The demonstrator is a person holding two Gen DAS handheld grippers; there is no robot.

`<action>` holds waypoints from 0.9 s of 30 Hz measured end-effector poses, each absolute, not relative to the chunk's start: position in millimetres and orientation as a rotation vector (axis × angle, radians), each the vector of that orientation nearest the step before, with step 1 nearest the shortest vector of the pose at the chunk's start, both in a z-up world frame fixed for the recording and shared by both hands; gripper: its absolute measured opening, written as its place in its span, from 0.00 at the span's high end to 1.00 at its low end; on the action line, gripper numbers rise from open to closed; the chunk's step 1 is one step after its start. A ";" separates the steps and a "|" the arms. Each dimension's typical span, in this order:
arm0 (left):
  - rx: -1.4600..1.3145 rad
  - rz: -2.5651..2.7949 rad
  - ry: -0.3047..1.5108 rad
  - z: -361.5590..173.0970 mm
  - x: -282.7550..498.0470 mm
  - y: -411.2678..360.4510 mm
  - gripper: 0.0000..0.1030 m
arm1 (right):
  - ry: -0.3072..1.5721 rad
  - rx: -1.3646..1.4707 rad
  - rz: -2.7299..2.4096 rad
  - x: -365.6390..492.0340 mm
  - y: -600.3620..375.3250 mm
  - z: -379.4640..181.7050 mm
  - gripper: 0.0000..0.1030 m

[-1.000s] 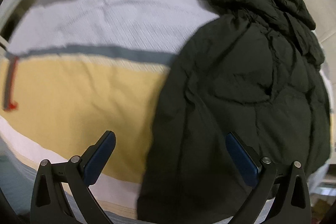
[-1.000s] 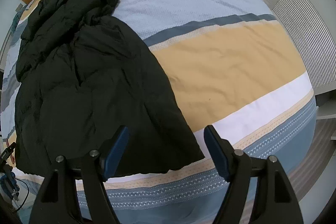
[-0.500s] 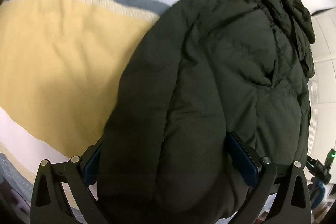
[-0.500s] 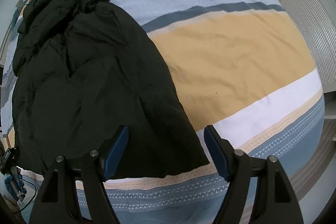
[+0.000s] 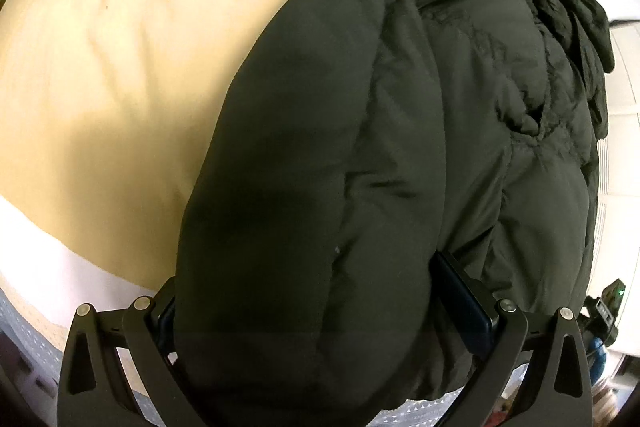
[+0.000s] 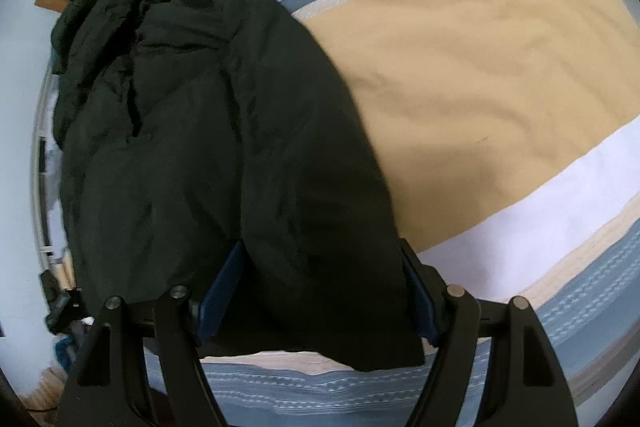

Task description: Fold large clothes

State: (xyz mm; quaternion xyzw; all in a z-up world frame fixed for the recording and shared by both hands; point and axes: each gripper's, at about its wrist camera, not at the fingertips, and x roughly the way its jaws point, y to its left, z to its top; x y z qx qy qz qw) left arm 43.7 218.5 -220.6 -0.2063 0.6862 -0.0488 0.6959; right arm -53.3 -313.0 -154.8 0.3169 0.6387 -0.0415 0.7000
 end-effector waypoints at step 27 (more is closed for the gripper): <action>-0.558 -0.261 1.408 -127.1 42.8 190.6 0.90 | 1.294 0.809 0.088 -50.0 -292.3 -82.8 0.92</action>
